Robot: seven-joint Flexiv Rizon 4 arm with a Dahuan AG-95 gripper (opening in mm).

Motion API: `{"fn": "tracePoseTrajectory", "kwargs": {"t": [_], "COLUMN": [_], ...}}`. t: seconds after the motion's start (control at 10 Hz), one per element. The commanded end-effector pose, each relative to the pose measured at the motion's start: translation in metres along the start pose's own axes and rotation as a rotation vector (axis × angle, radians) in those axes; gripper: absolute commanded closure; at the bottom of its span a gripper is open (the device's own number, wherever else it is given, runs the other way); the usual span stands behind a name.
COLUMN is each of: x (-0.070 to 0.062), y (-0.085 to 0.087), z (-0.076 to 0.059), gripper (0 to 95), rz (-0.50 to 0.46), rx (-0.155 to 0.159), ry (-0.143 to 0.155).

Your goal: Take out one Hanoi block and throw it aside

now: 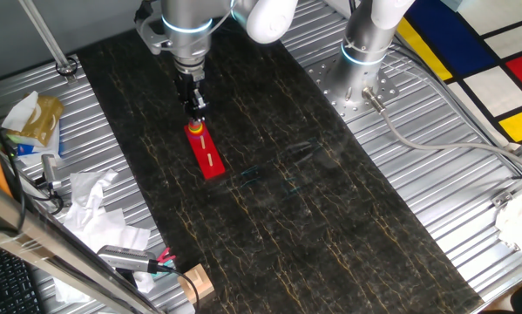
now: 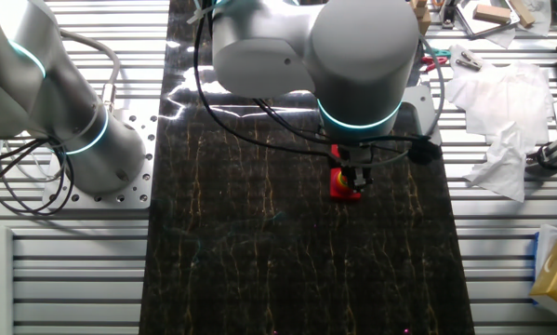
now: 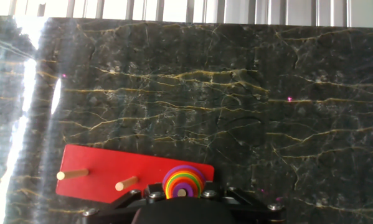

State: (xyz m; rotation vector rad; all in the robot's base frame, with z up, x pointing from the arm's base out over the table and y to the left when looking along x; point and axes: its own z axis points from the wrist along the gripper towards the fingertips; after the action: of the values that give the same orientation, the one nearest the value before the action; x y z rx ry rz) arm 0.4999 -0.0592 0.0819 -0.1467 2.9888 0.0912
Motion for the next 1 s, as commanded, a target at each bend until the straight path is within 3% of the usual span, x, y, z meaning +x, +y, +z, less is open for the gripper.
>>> {"fn": "tracePoseTrajectory", "kwargs": {"t": [0.1,0.7,0.8,1.0], "x": [-0.0016,-0.0036,-0.0036,-0.0036], "y": [-0.0006,-0.0011,-0.0011,-0.0011], "z": [0.0012,0.0052,0.0053,0.0053], "gripper": [57.0,57.0,76.0,76.0], "rz": [0.003,0.01,0.012,0.017], "rx": [0.004,0.01,0.013,0.018], "ry": [-0.002,-0.003,-0.002,-0.003]}}
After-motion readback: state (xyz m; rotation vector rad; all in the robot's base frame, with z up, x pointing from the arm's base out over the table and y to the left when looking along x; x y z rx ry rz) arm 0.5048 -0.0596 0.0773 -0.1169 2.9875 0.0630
